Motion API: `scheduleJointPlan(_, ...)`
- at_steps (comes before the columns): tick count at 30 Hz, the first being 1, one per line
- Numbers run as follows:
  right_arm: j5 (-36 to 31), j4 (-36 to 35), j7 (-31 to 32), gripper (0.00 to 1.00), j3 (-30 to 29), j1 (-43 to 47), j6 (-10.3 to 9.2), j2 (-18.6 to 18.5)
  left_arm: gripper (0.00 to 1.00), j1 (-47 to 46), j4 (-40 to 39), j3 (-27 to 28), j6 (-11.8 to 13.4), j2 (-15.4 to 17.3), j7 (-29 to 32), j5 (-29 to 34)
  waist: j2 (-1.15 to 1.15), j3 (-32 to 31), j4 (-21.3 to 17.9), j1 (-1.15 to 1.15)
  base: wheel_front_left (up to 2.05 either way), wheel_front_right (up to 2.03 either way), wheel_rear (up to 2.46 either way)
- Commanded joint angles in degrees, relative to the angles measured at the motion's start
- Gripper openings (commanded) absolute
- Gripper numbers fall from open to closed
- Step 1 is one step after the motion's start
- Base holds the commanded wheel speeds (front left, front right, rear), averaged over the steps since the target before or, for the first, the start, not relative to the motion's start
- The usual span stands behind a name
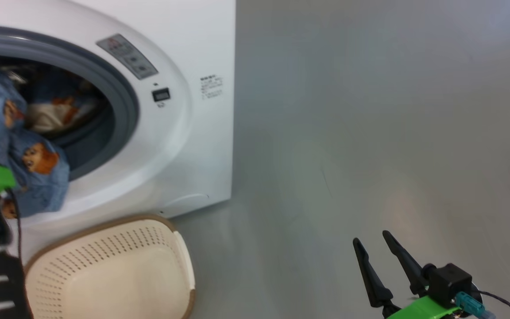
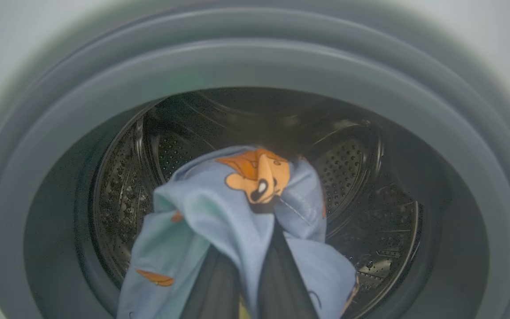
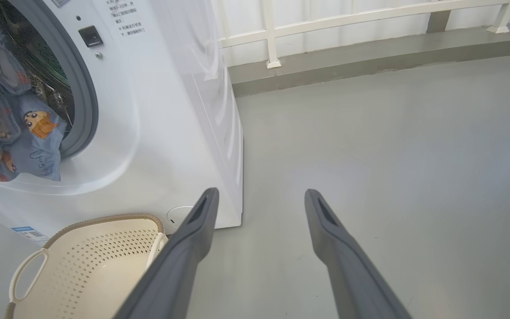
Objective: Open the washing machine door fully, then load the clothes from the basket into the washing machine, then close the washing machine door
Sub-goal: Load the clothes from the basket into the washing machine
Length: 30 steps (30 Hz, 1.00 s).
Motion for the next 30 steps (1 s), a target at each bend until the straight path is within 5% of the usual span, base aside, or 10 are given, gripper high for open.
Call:
scheduleJointPlan(1, 0.7, -1.07, -0.27, 1.0, 1.6, -2.17, 0.08, -0.75, 0.0, -2.9, -0.52, 2.01, -0.28, 2.58, -0.3, 1.11, 0.0, 4.95, -3.25, 0.0, 0.0, 0.0, 0.0)
scheduleJointPlan(15, 1.49, -2.51, -0.27, 1.0, 2.2, -5.66, 0.08, -1.84, 0.0, -14.17, 5.35, 5.15, -1.46, 3.27, -0.3, 7.2, 0.0, 15.62, -4.08, 0.0, 0.0, 0.0, 0.0)
scheduleJointPlan(30, 2.03, -3.96, -0.27, 1.0, 3.29, -6.82, 0.08, -2.37, 0.0, -26.78, 11.4, 2.36, -1.63, 7.31, -0.3, 11.5, 0.0, 23.81, -4.05, 0.0, 0.0, 0.0, 0.0)
